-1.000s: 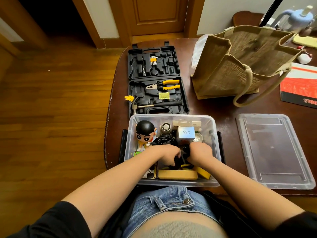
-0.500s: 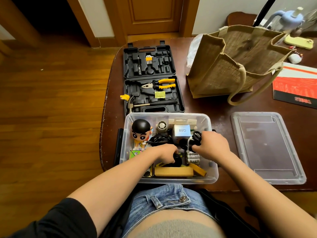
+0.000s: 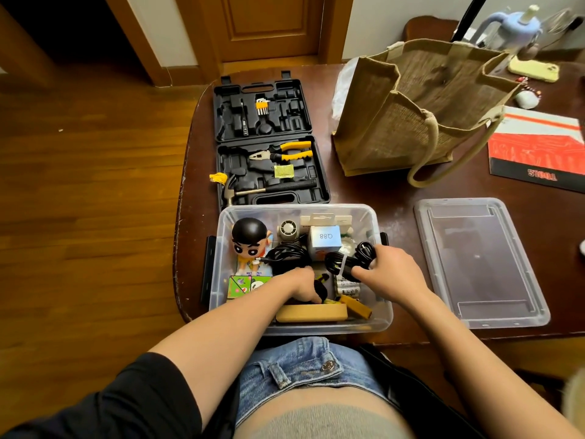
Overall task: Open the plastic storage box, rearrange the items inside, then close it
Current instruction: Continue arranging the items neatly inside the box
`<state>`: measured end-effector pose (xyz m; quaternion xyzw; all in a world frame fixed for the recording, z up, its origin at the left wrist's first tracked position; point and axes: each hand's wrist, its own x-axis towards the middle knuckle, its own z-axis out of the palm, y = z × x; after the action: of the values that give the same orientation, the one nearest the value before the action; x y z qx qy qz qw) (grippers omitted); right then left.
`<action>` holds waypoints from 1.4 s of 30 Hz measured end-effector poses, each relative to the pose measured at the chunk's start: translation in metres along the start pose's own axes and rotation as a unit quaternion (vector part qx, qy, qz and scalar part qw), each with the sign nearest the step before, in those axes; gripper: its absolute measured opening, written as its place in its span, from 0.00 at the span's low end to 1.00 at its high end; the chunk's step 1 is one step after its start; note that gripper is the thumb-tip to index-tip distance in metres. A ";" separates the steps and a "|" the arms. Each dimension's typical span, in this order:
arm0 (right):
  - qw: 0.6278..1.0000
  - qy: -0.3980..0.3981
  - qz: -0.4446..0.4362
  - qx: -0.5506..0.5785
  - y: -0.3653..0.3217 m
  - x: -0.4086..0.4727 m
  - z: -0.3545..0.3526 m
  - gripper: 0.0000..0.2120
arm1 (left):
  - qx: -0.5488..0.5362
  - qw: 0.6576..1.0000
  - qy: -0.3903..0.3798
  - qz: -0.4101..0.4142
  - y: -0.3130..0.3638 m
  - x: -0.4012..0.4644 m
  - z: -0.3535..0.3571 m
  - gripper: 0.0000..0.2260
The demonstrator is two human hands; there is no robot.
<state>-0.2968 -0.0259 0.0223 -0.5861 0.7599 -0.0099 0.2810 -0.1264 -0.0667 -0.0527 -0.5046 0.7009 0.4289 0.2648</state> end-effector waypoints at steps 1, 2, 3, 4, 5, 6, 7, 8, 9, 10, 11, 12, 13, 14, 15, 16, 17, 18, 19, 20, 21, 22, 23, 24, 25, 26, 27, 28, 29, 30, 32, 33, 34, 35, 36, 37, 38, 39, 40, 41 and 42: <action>1.000 -0.006 0.002 0.008 0.000 -0.001 0.000 0.13 | -0.008 1.000 -0.002 -0.001 0.000 0.002 0.002 0.29; 1.000 -0.011 0.005 0.015 0.000 -0.002 0.000 0.13 | -0.017 1.000 -0.004 -0.002 0.001 0.004 0.003 0.26; 1.000 -0.014 0.006 0.021 0.000 -0.003 0.000 0.13 | -0.025 1.000 -0.007 -0.001 0.001 0.005 0.005 0.24; 1.000 -0.015 0.006 0.026 0.001 -0.004 -0.001 0.13 | -0.032 0.999 -0.010 0.000 0.001 0.006 0.007 0.23; 0.999 -0.014 0.005 0.032 0.001 -0.004 -0.001 0.13 | -0.039 0.999 -0.010 0.003 0.001 0.006 0.009 0.23; 0.999 -0.013 0.004 0.038 0.002 -0.005 -0.001 0.12 | -0.047 0.999 -0.007 0.007 0.000 0.006 0.010 0.23; 0.999 -0.013 0.004 0.043 0.002 -0.005 -0.001 0.12 | -0.057 0.998 -0.002 0.014 0.000 0.006 0.011 0.23; 0.999 -0.014 0.004 0.045 0.002 -0.005 -0.002 0.12 | -0.069 0.997 0.003 0.023 -0.001 0.006 0.011 0.23; 0.999 -0.014 0.005 0.046 0.003 -0.006 -0.002 0.12 | -0.082 0.996 0.006 0.032 0.000 0.005 0.010 0.23; 0.999 -0.012 0.006 0.046 0.003 -0.006 -0.002 0.12 | -0.096 0.995 0.012 0.037 0.000 0.005 0.009 0.23; 0.999 -0.011 0.008 0.048 0.003 -0.006 -0.002 0.13 | -0.109 0.993 0.021 0.036 0.001 0.005 0.007 0.23; 0.999 -0.011 0.008 0.050 0.003 -0.006 -0.003 0.13 | -0.123 0.991 0.032 0.033 0.003 0.005 0.007 0.22; 0.999 -0.013 0.008 0.052 0.003 -0.007 -0.004 0.13 | -0.143 0.988 0.038 0.033 0.005 0.005 0.006 0.21; 0.998 -0.016 0.006 0.053 0.003 -0.006 -0.004 0.13 | -0.168 0.985 0.036 0.036 0.007 0.006 0.006 0.19; 0.998 -0.019 0.005 0.055 0.003 -0.006 -0.005 0.13 | -0.185 0.981 0.026 0.042 0.010 0.005 0.006 0.18; 0.998 -0.021 0.003 0.056 0.002 -0.006 -0.005 0.13 | -0.185 0.981 0.015 0.049 0.011 0.004 0.006 0.18; 0.998 -0.021 0.001 0.058 0.002 -0.006 -0.006 0.13 | -0.169 0.984 0.003 0.056 0.012 0.002 0.004 0.19; 0.998 -0.020 -0.002 0.059 0.002 -0.006 -0.006 0.13 | -0.144 0.987 -0.010 0.065 0.010 0.000 0.002 0.20; 0.998 -0.020 -0.004 0.061 0.002 -0.005 -0.006 0.13 | -0.120 0.990 -0.025 0.073 0.007 -0.002 -0.001 0.22; 0.998 -0.019 -0.006 0.062 0.001 -0.004 -0.006 0.13 | -0.101 0.991 -0.041 0.076 0.004 -0.005 -0.005 0.23; 0.998 -0.018 -0.008 0.064 0.001 -0.004 -0.006 0.13 | -0.083 0.992 -0.050 0.075 0.000 -0.007 -0.008 0.25; 0.998 -0.016 -0.011 0.066 0.000 -0.003 -0.005 0.14 | -0.070 0.994 -0.047 0.072 -0.002 -0.009 -0.011 0.25; 0.997 -0.013 -0.014 0.068 -0.001 -0.002 -0.005 0.14 | -0.061 0.995 -0.032 0.068 -0.005 -0.013 -0.015 0.24; 0.997 -0.012 -0.017 0.069 -0.002 -0.001 -0.004 0.13 | -0.059 0.996 -0.012 0.065 -0.007 -0.016 -0.020 0.23; 0.997 -0.015 -0.019 0.070 -0.003 0.000 -0.004 0.12 | -0.064 0.996 0.011 0.066 -0.009 -0.020 -0.026 0.22; 0.997 -0.019 -0.022 0.071 -0.004 0.001 -0.003 0.11 | -0.079 0.994 0.030 0.070 -0.012 -0.024 -0.032 0.22; 0.997 -0.023 -0.024 0.071 -0.005 0.002 -0.002 0.10 | -0.107 0.990 0.043 0.076 -0.017 -0.029 -0.039 0.23; 0.997 -0.028 -0.028 0.069 -0.007 0.004 0.000 0.10 | -0.142 0.985 0.048 0.085 -0.020 -0.034 -0.045 0.25; 0.997 -0.035 -0.036 0.066 -0.009 0.005 0.003 0.09 | -0.180 0.978 0.045 0.096 -0.023 -0.040 -0.050 0.26; 0.996 -0.044 -0.045 0.067 -0.011 0.007 0.006 0.09 | -0.208 0.971 0.040 0.109 -0.025 -0.045 -0.053 0.28; 0.992 -0.068 -0.062 0.089 -0.018 0.012 0.013 0.08 | -0.218 0.966 0.041 0.135 -0.023 -0.053 -0.055 0.28; 0.989 -0.081 -0.071 0.103 -0.023 0.014 0.017 0.08 | -0.228 0.962 0.045 0.146 -0.022 -0.054 -0.053 0.25; 0.986 -0.090 -0.081 0.114 -0.027 0.015 0.020 0.09 | -0.253 0.955 0.045 0.149 -0.021 -0.055 -0.050 0.21; 0.984 -0.094 -0.090 0.122 -0.030 0.017 0.023 0.09 | -0.283 0.947 0.047 0.146 -0.020 -0.056 -0.048 0.17; 0.983 -0.089 -0.093 0.130 -0.031 0.019 0.026 0.11 | -0.296 0.943 0.059 0.137 -0.021 -0.056 -0.045 0.14; 0.984 -0.081 -0.090 0.132 -0.032 0.021 0.027 0.13 | -0.289 0.946 0.085 0.122 -0.023 -0.057 -0.044 0.12; 0.987 -0.069 -0.082 0.122 -0.030 0.023 0.029 0.14 | -0.268 0.951 0.115 0.106 -0.026 -0.057 -0.043 0.11; 0.991 -0.059 -0.074 0.096 -0.028 0.025 0.031 0.15 | -0.252 0.952 0.146 0.092 -0.030 -0.057 -0.042 0.11; 0.994 -0.057 -0.073 0.055 -0.026 0.028 0.033 0.14 | -0.246 0.950 0.175 0.080 -0.034 -0.058 -0.042 0.11; 0.994 -0.064 -0.084 0.002 -0.024 0.030 0.036 0.12 | -0.246 0.946 0.201 0.068 -0.037 -0.059 -0.042 0.12; 0.990 -0.075 -0.104 -0.052 -0.024 0.032 0.040 0.10 | -0.250 0.940 0.222 0.060 -0.041 -0.060 -0.042 0.13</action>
<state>-0.2629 -0.0493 -0.0166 -0.6751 0.6710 0.0446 0.3034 -0.0647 -0.0792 0.0031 -0.5942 0.6410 0.4823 -0.0587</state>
